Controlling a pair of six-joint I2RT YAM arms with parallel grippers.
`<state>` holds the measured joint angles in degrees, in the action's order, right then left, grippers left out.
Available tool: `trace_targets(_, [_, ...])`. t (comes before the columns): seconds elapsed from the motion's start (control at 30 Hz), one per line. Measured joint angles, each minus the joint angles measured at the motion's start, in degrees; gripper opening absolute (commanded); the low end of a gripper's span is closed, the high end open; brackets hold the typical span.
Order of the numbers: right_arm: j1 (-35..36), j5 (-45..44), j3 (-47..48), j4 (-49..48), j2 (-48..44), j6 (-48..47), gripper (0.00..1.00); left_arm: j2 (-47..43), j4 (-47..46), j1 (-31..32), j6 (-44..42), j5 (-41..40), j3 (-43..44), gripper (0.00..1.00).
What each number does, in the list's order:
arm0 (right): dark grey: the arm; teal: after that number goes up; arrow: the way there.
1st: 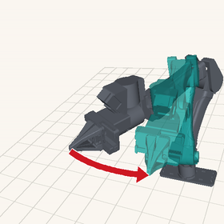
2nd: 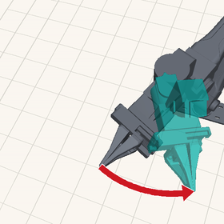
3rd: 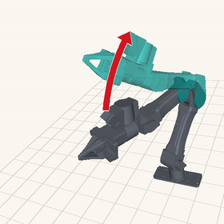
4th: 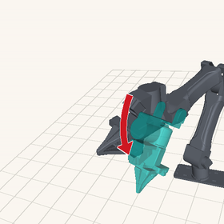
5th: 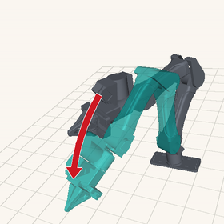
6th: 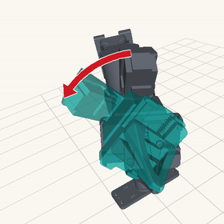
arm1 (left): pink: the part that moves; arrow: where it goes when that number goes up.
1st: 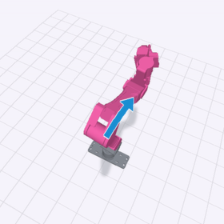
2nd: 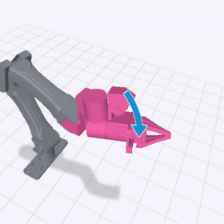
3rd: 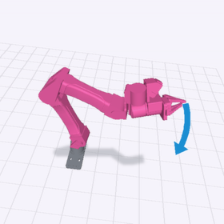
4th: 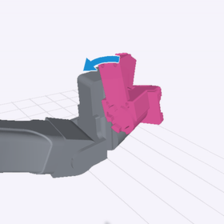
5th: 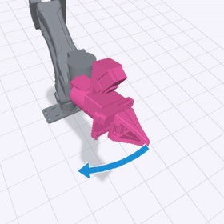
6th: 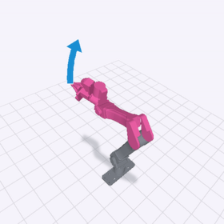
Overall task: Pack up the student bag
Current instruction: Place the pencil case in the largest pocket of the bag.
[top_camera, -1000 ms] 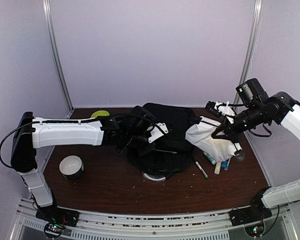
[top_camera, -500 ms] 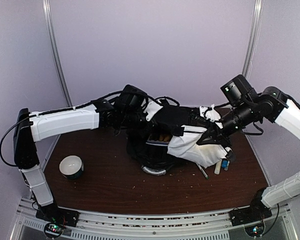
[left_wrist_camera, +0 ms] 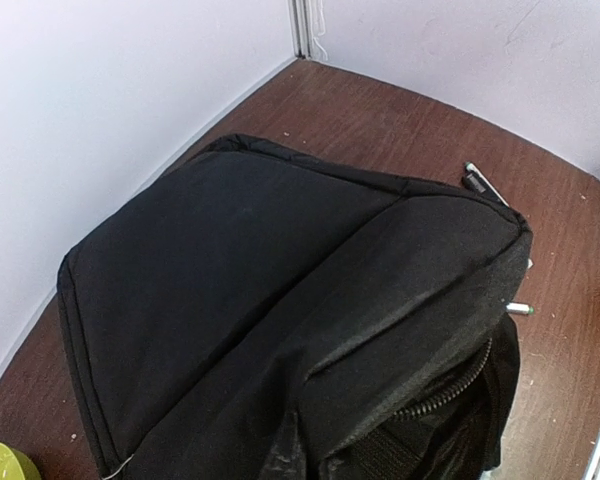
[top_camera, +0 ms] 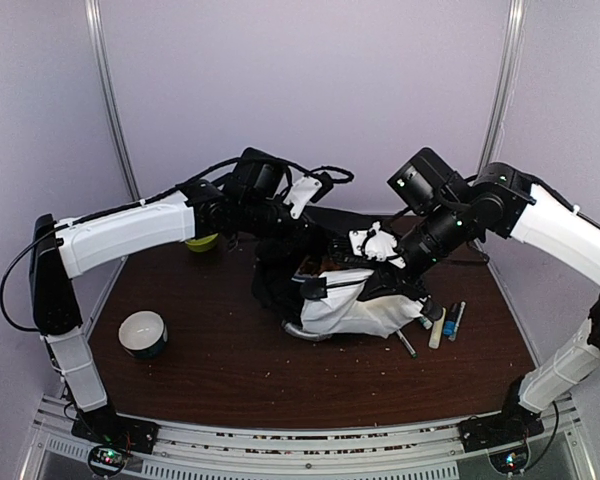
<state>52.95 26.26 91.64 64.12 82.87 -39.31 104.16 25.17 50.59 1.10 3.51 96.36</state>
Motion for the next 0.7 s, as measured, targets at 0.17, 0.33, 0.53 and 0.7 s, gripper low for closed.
trace_targets(0.17, [1.53,-1.84,1.16,-0.02,1.68,-0.85,0.0,0.26,1.57,-0.39,0.96,0.76,0.74,0.0])
trace_targets(0.33, [2.67,-2.73,2.95,-0.02,3.91,-1.25,0.0,0.48,2.4,-0.63,1.25,1.22,1.9,0.0])
trace_targets(0.53, [3.63,-4.94,6.21,0.09,6.58,-1.75,0.0,0.48,2.6,-1.07,1.62,2.14,2.01,0.0])
trace_targets(0.7, [4.7,-7.65,8.61,0.22,7.34,-2.97,0.0,0.48,2.86,-2.03,2.08,4.24,2.01,0.0])
